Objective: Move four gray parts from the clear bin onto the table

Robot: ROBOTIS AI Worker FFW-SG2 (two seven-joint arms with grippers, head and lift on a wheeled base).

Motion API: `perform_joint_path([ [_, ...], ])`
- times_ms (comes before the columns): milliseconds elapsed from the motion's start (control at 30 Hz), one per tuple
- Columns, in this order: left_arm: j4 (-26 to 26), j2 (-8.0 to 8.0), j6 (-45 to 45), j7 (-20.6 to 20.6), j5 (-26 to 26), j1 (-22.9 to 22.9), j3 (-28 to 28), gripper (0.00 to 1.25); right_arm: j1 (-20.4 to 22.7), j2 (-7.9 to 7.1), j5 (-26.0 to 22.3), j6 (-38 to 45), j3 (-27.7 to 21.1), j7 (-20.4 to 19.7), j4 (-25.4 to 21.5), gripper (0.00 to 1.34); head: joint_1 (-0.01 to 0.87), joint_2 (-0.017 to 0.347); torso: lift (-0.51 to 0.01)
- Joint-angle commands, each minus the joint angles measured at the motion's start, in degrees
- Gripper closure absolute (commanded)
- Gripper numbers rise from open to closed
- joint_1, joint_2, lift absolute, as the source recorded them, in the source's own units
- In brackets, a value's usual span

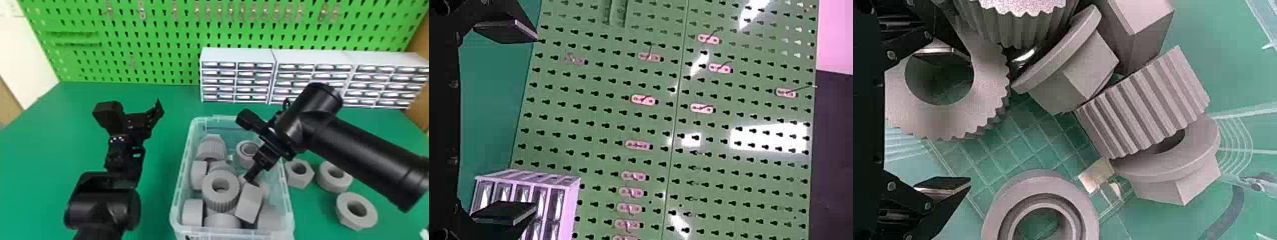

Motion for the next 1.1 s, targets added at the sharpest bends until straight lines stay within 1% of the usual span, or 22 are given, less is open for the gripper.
perform_joint_path([
  [0,0.11,0.08,-0.09,0.0,0.04,-0.11,-0.06,0.1,-0.34,0.02,-0.78,-1.37,0.7,-0.02,-0.07,0.4,0.693,0.072,-0.052],
  [200,0.11,0.17,-0.36,0.0,0.21,-0.02,-0.06,0.1,-0.96,0.11,-0.78,-1.46,0.79,-0.02,-0.95,0.39,0.693,0.072,-0.052],
  [433,0.11,0.52,-0.44,0.0,0.57,-0.11,-0.24,0.1,-1.75,0.37,-1.66,-1.46,1.32,0.07,-3.06,0.37,0.693,0.072,-0.052],
  [567,0.11,0.79,-0.44,0.0,0.74,-0.11,-0.32,0.1,-2.19,0.46,-2.36,-1.37,2.02,0.07,-4.82,0.36,0.693,0.072,-0.052],
  [733,0.11,1.05,-0.44,0.09,0.83,-0.46,-0.59,0.1,-2.89,0.64,-3.5,-1.46,3.78,0.07,-4.9,0.35,0.693,0.072,-0.052],
  [867,0.11,1.31,-0.44,0.09,0.92,-0.81,-0.68,0.1,-2.89,0.37,-3.68,-1.55,4.83,-0.02,-4.64,0.34,0.693,0.072,-0.052],
  [1067,0.11,1.66,-0.62,0.09,1.18,-0.72,-0.76,0.1,-2.8,-0.59,-3.94,-1.81,6.59,-0.02,-4.2,0.34,0.693,0.072,-0.052],
])
